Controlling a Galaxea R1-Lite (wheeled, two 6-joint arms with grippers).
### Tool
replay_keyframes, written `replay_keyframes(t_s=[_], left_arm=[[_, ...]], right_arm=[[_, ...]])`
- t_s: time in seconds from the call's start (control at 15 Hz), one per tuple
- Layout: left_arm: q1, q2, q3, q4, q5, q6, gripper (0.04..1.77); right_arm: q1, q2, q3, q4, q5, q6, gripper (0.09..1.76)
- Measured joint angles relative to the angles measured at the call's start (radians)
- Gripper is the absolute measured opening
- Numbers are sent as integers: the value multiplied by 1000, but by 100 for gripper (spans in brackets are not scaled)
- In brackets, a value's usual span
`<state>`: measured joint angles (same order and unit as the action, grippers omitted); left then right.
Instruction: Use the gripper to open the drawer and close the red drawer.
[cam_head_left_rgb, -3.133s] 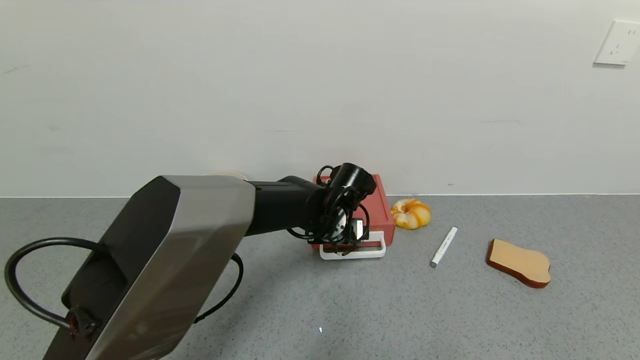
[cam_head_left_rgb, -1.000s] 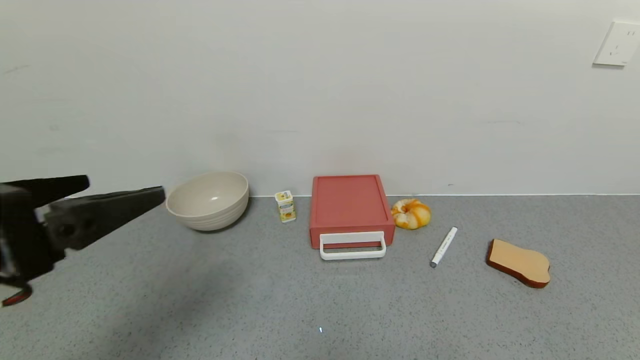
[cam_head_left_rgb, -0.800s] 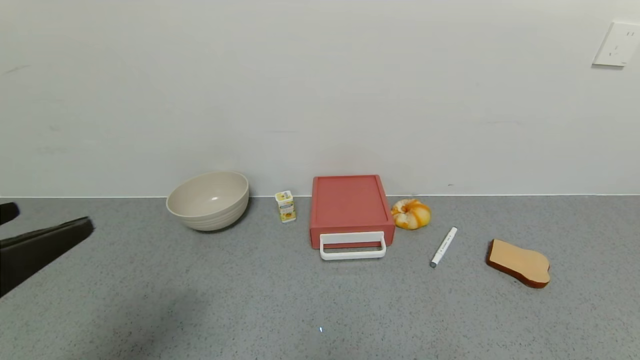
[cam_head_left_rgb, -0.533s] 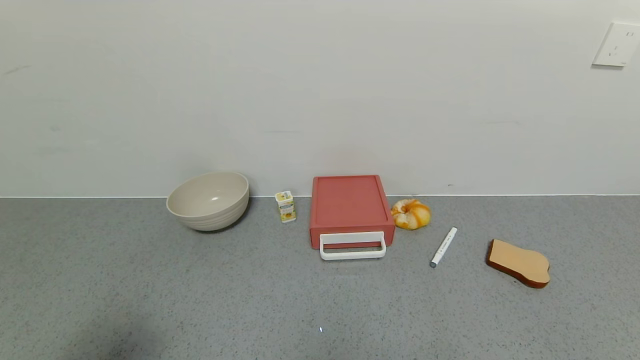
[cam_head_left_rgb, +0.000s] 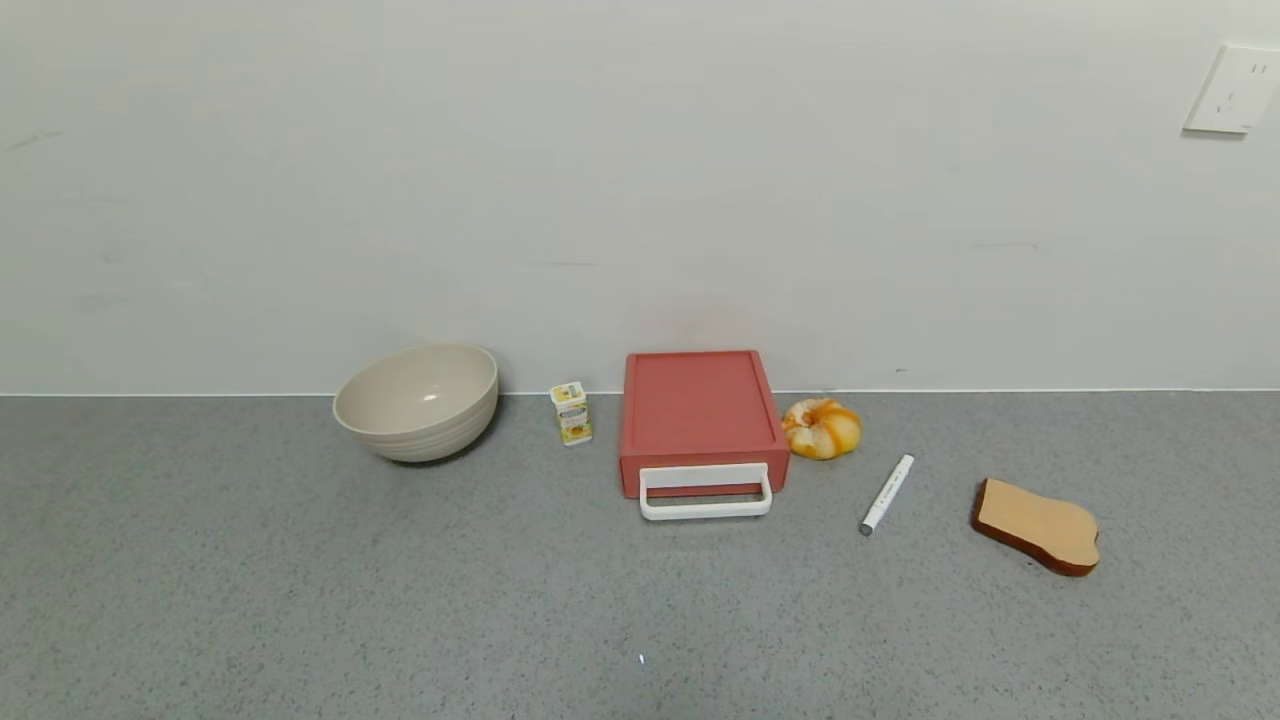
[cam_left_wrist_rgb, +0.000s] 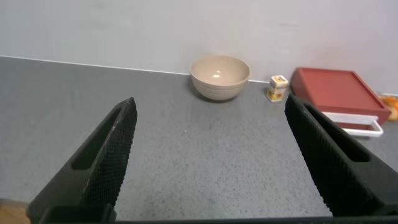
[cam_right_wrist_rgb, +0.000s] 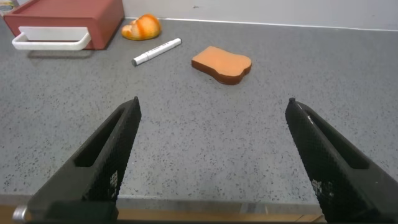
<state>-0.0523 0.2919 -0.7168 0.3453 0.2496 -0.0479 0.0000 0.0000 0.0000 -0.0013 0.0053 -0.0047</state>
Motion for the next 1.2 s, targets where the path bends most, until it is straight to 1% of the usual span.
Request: replay_keyframes(t_s=[0.13,0.27,0.4,0.47,0.53,0.6,0.73,0.8,0.87,0.93,1.07,1.13,1.2], left_arm=[[39,-76,32,2,4,4,172],[52,-147,86,-3,-1,31,172],[55,-209,164,-12,-35,72,172],[55,-235,211,-24,-66,88,172],[55,-255,271,-63,-95,96,172],[55,-268,336,-125,-114,101,172],[55,-285,485,-290,-148,110,172],[55,-288,557,-350,-167,112,172],[55,-290,621,-386,-181,112,172],[55,-291,671,-404,-197,102,172],[55,-293,705,-404,-212,99,172],[55,-293,710,-388,-228,96,172],[55,-293,714,-347,-235,95,172]], right_arm=[[0,0,0,0,-1,0,171],[0,0,0,0,-1,0,171],[0,0,0,0,0,0,171],[0,0,0,0,0,-1,171],[0,0,0,0,0,-1,171],[0,0,0,0,0,-1,171],[0,0,0,0,0,-1,171],[0,0,0,0,0,-1,171],[0,0,0,0,0,-1,171],[0,0,0,0,0,-1,171],[0,0,0,0,0,-1,171],[0,0,0,0,0,-1,171],[0,0,0,0,0,-1,171]])
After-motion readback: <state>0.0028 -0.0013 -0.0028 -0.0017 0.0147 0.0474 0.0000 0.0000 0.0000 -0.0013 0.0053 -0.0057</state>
